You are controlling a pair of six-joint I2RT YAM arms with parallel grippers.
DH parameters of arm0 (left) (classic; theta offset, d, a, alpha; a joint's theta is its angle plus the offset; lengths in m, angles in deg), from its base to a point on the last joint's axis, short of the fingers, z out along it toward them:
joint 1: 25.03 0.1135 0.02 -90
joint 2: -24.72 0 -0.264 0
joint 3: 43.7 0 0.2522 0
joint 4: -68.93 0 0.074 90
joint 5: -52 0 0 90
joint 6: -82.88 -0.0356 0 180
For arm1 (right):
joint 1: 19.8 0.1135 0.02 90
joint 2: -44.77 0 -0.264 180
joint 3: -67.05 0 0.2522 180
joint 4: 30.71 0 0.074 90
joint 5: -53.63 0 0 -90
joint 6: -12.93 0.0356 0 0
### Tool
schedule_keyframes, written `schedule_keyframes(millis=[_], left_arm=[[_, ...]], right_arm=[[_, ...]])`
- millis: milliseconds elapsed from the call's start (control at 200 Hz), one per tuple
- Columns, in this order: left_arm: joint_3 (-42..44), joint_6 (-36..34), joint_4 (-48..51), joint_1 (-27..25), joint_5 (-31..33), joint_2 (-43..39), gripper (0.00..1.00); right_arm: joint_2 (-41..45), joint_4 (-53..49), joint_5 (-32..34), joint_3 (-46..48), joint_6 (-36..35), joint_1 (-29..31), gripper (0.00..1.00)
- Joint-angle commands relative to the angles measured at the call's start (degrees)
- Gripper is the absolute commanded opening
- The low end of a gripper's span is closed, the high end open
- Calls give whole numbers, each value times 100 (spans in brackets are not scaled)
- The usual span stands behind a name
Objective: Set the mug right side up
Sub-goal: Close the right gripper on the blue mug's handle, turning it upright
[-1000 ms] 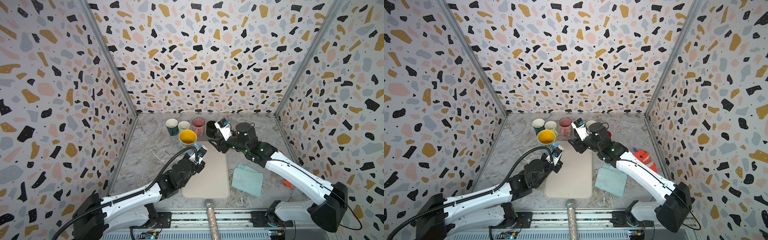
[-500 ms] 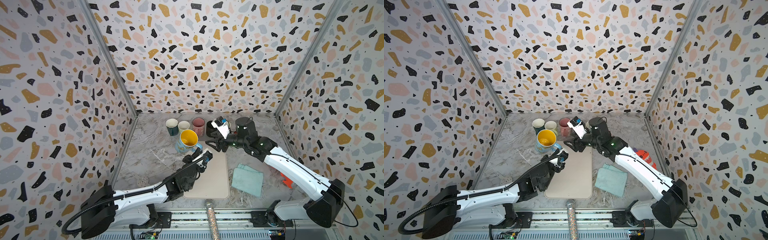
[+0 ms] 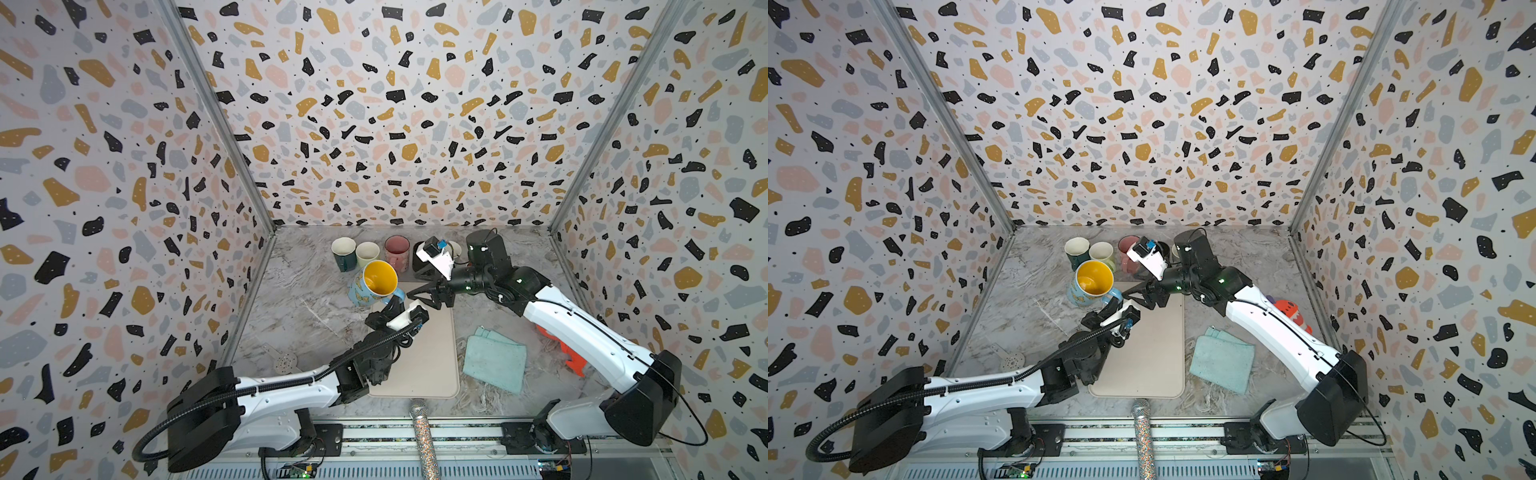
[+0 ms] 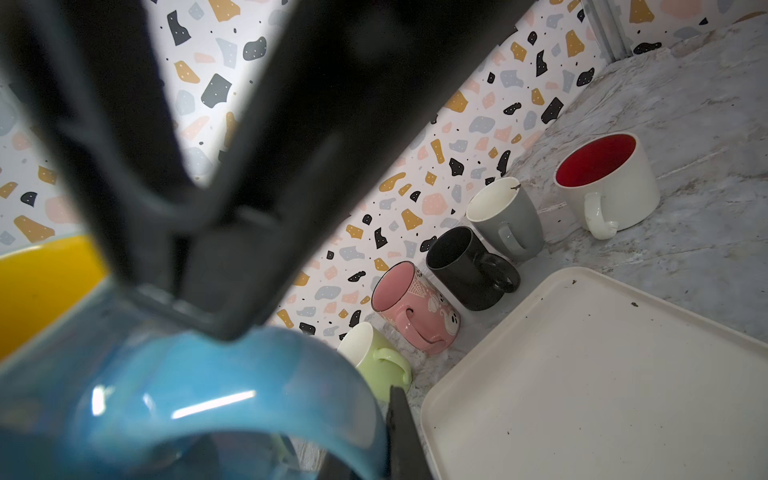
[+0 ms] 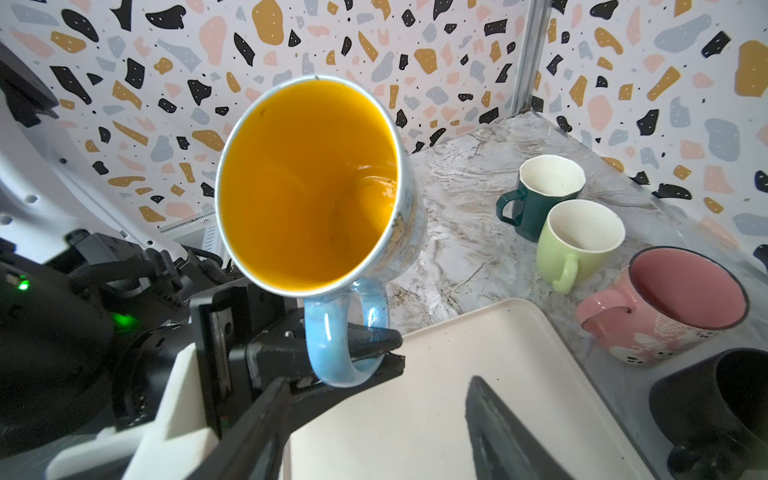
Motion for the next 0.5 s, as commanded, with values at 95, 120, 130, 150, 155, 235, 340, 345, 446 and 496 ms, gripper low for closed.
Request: schedule_keyframes(millis=[95, 120, 130, 150, 155, 235, 340, 345, 446, 496], left_arm=[[-63, -279, -863, -89, -211, -38, 0], [-65, -294, -865, -98, -225, -21, 0], [-62, -297, -872, -106, -231, -14, 0], [-69, -312, -872, -111, -240, 1, 0], [-73, -312, -869, -111, -242, 7, 0], [-78, -357, -883, -146, -292, 59, 0], [-98, -351, -897, -164, -321, 79, 0], [-96, -351, -894, -164, -322, 79, 0], [-111, -360, -893, -188, -332, 87, 0], [-118, -363, -908, -199, -332, 96, 0]], right_arm=[[-87, -221, -386, -248, -206, 112, 69], [-105, -247, -392, -268, -227, 135, 69], [-120, -260, -396, -277, -243, 144, 69], [-139, -284, -389, -282, -259, 170, 69], [-147, -291, -389, -289, -265, 173, 69], [-241, -413, -381, -362, -341, 228, 68], [-323, -444, -341, -391, -360, 261, 68], [-326, -445, -339, -391, -356, 262, 68], [-356, -412, -258, -382, -291, 272, 66], [-373, -380, -207, -382, -249, 281, 65]])
